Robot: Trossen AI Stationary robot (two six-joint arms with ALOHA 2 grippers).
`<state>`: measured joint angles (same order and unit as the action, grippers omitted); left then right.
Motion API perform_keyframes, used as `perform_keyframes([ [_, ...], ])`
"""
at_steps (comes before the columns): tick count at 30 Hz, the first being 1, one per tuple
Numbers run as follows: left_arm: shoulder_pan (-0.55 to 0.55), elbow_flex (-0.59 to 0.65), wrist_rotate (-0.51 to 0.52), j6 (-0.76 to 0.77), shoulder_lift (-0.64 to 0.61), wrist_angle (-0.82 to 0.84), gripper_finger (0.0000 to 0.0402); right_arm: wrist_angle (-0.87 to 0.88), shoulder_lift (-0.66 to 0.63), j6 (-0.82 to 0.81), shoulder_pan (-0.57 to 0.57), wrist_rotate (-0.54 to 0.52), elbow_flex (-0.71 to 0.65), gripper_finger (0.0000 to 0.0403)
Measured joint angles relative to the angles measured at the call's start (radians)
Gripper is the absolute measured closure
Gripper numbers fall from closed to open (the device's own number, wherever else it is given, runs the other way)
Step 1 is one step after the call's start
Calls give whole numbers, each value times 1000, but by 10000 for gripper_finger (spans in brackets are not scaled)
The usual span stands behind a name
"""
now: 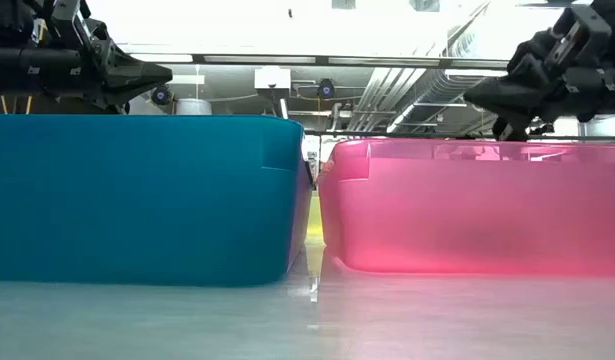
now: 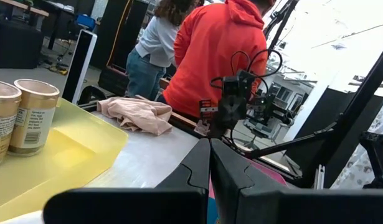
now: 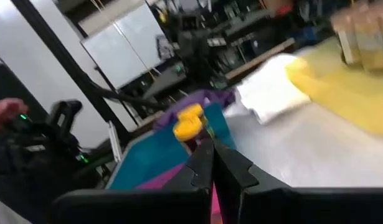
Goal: Sort spices by type
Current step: Return to Home Position
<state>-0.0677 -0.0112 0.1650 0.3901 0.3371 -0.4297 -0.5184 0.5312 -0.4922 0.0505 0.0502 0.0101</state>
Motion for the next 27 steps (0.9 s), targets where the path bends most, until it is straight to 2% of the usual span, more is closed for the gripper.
perform_keyframes([
  [9,0,0,0,0,-18,15,401,175,0,-4,0,-1,0,402],
  [15,0,0,-1,0,-182,237,401,325,-22,-4,0,-1,0,402],
  [18,0,-1,-1,1,-287,392,401,425,-88,-4,0,-2,0,402],
  [20,-2,-3,-15,1,-331,396,401,501,-153,-4,0,-2,0,402],
  [27,-1,-2,-33,0,-334,403,401,497,-427,1,0,-20,0,402],
])
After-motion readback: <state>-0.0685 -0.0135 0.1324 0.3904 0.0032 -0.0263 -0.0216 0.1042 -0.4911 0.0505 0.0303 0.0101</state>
